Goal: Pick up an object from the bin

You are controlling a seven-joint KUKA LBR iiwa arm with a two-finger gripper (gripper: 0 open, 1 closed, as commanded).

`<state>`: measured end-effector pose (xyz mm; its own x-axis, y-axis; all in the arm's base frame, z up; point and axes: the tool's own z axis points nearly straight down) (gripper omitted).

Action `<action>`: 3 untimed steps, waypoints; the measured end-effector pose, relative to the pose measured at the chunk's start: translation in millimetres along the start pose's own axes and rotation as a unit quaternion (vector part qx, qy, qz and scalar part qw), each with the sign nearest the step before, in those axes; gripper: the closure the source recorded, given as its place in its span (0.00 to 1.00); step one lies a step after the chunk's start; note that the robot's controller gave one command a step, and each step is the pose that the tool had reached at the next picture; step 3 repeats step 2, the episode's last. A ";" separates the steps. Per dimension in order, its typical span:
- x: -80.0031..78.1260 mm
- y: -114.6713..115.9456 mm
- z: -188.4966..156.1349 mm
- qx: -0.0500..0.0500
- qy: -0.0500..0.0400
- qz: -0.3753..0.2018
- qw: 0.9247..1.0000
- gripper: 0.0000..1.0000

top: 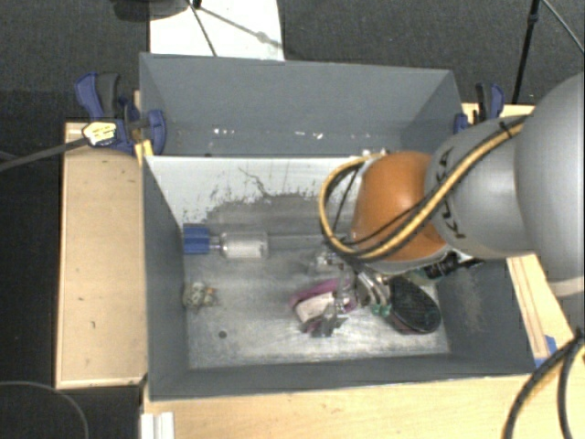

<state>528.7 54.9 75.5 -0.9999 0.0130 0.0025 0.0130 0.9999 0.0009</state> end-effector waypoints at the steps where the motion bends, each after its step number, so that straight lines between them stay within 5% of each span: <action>1: -1.1 -0.4 -3.2 0.000 -0.002 0.002 1.000 1.00; 2: -2.6 -13.7 -144.0 0.000 -0.006 -0.016 1.000 1.00; 3: -2.6 -13.7 -144.0 0.000 -0.006 -0.016 1.000 1.00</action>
Offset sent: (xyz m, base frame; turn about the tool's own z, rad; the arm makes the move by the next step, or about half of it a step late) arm 0.0000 0.0000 0.0000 0.0000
